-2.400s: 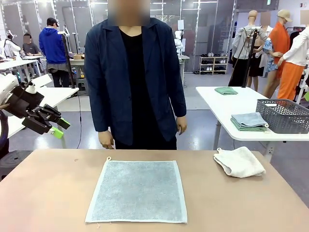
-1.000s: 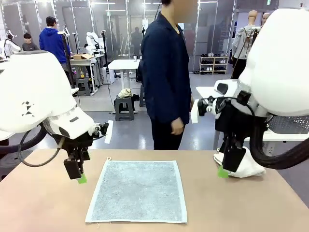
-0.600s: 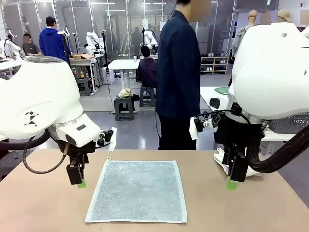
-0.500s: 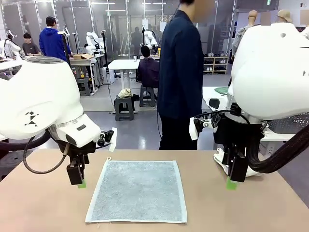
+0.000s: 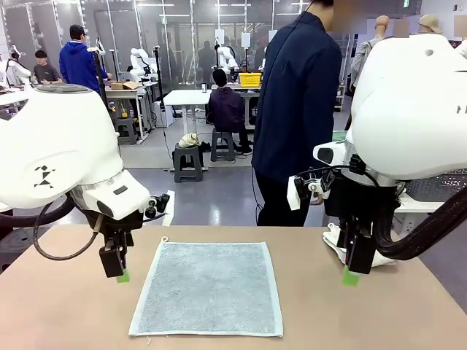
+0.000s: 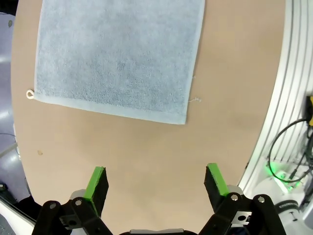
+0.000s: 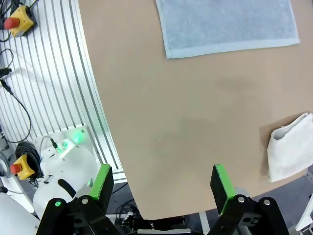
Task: Fold the towels and place them in the basket.
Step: When a person lays out a Towel with hook on the table, fold it in half twice.
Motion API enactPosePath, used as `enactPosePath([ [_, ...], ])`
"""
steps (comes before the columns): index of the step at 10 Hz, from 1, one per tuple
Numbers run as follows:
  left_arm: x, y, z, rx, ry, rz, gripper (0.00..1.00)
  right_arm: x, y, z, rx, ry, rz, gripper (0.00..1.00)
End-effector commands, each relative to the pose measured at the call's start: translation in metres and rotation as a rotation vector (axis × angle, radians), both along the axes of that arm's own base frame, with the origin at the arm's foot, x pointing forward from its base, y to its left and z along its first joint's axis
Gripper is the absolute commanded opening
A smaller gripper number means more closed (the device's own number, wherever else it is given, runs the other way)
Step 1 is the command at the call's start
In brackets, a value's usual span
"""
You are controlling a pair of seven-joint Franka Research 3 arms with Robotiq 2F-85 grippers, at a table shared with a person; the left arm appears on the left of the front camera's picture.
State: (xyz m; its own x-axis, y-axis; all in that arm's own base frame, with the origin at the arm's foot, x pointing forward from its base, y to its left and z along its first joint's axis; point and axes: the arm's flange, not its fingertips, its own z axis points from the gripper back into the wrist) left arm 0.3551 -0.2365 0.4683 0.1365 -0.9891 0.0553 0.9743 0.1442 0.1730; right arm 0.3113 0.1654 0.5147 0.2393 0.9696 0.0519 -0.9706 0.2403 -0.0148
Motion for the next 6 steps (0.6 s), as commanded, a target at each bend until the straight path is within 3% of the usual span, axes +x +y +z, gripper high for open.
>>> enactPosePath([
  [1,0.001,-0.008,-0.006,0.014,-0.016,-0.001,1.00,-0.004,0.014,-0.014,-0.001,-0.026,0.087,1.00],
  [6,0.003,-0.005,-0.043,0.012,-0.027,-0.115,1.00,-0.013,0.060,-0.085,0.012,0.006,0.241,1.00],
])
